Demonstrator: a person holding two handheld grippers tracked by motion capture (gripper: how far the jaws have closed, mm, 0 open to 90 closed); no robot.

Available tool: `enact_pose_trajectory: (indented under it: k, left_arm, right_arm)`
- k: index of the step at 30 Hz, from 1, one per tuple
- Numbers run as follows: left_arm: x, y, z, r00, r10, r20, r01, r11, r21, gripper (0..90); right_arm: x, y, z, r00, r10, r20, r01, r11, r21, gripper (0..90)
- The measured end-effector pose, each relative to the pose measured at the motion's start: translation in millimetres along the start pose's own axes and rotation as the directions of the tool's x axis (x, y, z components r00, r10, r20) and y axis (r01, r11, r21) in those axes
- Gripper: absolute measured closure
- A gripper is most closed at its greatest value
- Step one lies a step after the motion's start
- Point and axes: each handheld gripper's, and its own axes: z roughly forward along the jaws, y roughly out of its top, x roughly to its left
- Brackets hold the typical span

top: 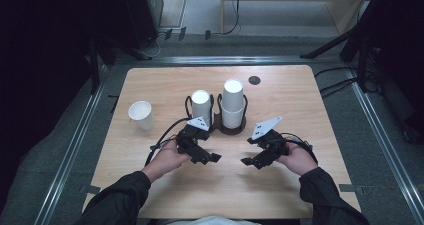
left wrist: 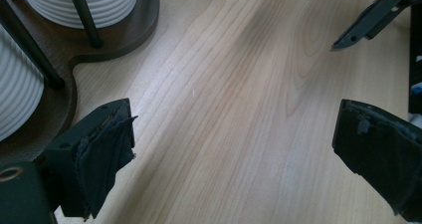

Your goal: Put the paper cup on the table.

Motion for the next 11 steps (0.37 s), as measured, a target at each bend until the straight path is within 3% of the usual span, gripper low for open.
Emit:
enact_pose_trajectory:
  k: [6,11]
  left_arm:
    - [0.7,-1.3,1.5,0.9999,0.012,-0.002,-0.011,0.9999,0.009,3.1]
    - [4.1,-2.4,4.6,0.9996,0.007,-0.027,-0.006,0.9995,0.031,3.0]
  right_arm:
    - [0.1,-0.1,0.0,1.0,-0.002,-0.003,0.002,1.0,0.0,22.1]
    - [0.6,-0.6,0.1,0.9998,-0.02,-0.006,0.02,1.0,-0.009,22.1]
